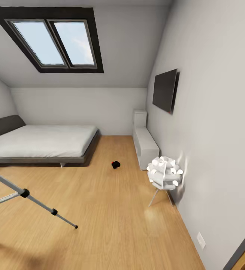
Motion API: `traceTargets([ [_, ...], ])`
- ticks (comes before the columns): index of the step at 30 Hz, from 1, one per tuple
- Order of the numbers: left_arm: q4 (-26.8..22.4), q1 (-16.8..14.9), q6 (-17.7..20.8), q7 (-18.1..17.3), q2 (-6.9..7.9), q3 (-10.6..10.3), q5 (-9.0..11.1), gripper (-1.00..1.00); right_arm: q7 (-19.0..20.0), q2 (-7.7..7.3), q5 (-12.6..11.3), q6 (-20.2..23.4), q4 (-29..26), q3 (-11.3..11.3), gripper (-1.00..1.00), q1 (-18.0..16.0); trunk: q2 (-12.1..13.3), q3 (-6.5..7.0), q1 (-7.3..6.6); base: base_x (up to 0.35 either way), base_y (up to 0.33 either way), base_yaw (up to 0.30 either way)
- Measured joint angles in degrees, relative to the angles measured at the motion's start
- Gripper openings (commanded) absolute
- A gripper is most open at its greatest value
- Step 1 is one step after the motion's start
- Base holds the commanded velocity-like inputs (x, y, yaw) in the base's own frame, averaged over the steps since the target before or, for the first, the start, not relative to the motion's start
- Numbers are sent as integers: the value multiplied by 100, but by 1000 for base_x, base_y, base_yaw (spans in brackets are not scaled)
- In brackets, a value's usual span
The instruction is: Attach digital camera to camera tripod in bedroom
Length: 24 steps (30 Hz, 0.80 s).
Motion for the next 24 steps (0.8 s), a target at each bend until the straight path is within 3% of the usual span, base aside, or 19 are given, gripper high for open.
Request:
traceTargets([
  [7,-210,7,-38,-24,6,16,203,100,-15,-25,203,-15,0,49,100,-9,1,1,0,0,0,0],
  [14,-209,14,12,-14,-2,31,14,100,-11,-34,52,-22,0,56,100,-9,1,1,0,0,0,0],
  [24,-212,15,16,-8,8,38,-7,100,-5,-33,34,-18,0,56,100,-9,1,1,0,0,0,0],
])
